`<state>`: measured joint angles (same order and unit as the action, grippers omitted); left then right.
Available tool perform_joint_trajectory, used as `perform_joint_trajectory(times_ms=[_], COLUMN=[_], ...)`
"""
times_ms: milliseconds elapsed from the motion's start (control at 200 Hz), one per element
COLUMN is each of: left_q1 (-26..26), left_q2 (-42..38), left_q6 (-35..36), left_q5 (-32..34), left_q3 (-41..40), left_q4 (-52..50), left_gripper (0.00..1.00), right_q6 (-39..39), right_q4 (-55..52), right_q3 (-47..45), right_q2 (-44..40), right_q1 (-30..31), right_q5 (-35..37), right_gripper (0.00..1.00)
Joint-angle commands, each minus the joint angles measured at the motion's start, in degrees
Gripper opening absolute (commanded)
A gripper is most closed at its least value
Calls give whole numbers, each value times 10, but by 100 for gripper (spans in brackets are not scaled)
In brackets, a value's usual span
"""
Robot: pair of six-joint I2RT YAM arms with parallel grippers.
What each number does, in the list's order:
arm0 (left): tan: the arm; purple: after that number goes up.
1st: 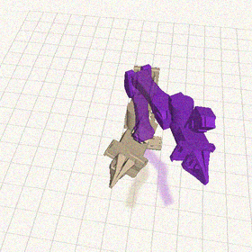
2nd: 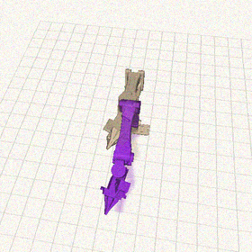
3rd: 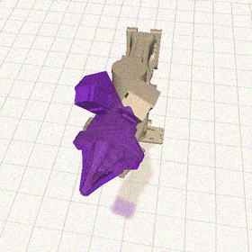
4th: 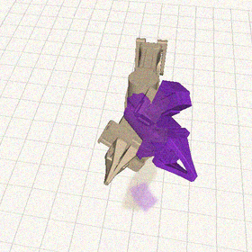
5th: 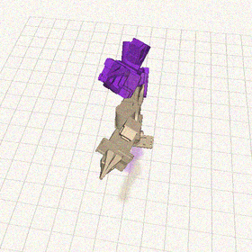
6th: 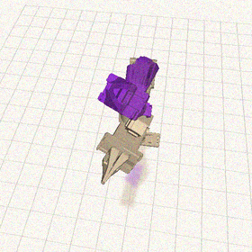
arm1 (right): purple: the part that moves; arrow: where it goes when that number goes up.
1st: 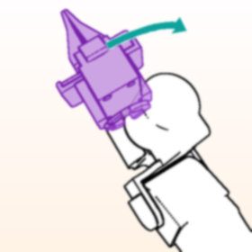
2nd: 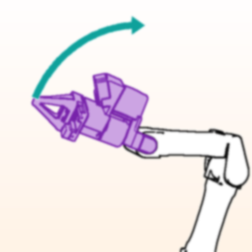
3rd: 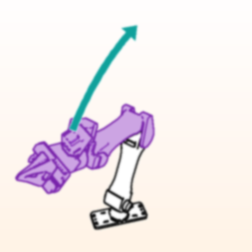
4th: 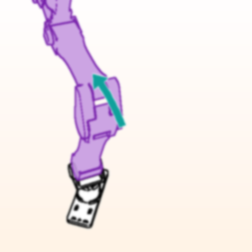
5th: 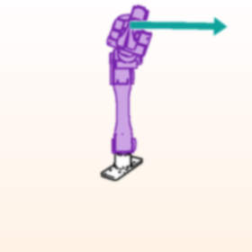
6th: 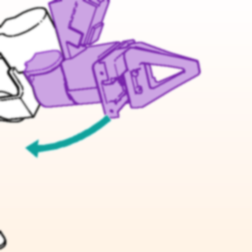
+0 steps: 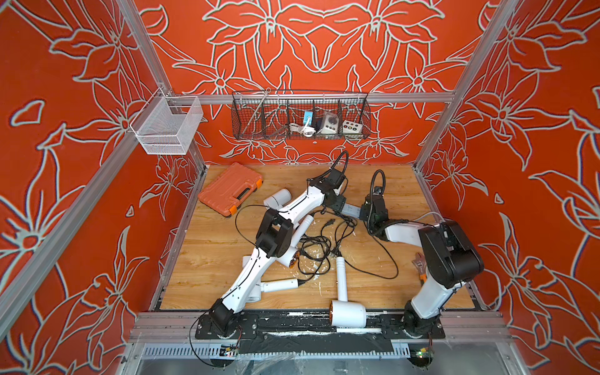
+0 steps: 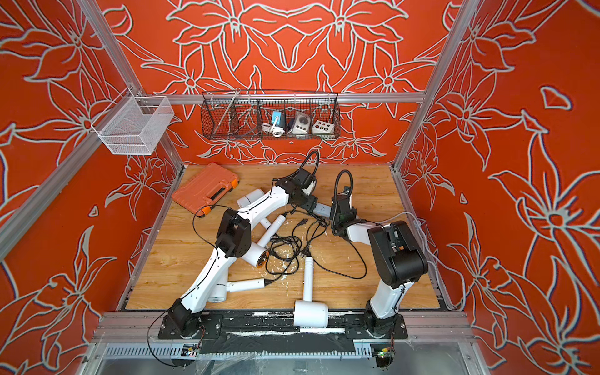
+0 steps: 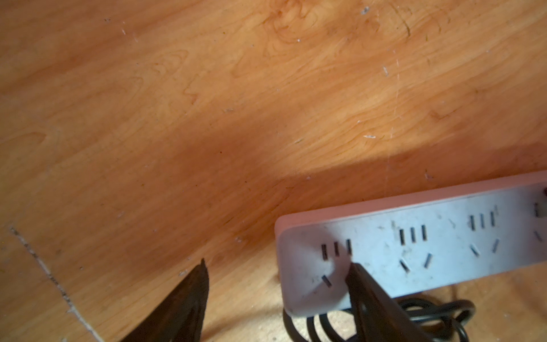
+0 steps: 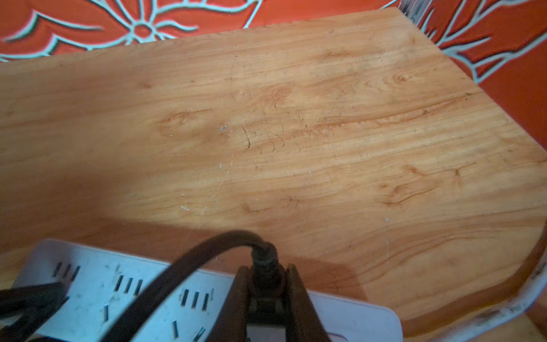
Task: Charge the blow dryers
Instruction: Insert the plug into the socket.
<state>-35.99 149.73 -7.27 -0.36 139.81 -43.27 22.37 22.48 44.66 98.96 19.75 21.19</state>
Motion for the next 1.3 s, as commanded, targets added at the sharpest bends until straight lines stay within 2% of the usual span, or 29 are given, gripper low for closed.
perform_joint_trajectory(times_ms=[0, 100, 260, 435, 565, 716, 856, 931, 1056, 1291], left_q1=[-10, -11, -12, -13, -15, -18, -18, -18, -18, -18], left_q2=[2, 0, -1, -1, 0, 1, 1, 5, 4, -3], left_q6=[11, 10, 9, 8, 9, 5, 4, 6, 6, 8], left_q5=[-8, -9, -13, -18, -15, -20, -20, -18, -18, -17], left_q3=[-19, -19, -19, -20, -23, -22, -21, -21, -17, -17], left_q4=[-48, -49, -47, -48, -48, -46, -44, -46, -46, -47], left_gripper=[74, 74, 74, 74, 74, 74, 74, 74, 74, 74], right_q6=[-8, 28, 11, 39, 47, 68, 200, 201, 215, 250], right_q4=[5, 20, 169, 126, 147, 65, -85, -95, -179, -155], right_q3=[-34, -51, -118, -116, -133, -99, -49, -33, 13, -14], right_q2=[10, 23, 29, 24, 24, 21, 43, 56, 62, 62], right_q1=[37, 40, 57, 59, 75, 85, 87, 87, 80, 50], right_q5=[29, 53, 82, 91, 106, 115, 95, 82, 79, -30], right_gripper=[0, 0, 0, 0, 0, 0, 0, 0, 0, 0])
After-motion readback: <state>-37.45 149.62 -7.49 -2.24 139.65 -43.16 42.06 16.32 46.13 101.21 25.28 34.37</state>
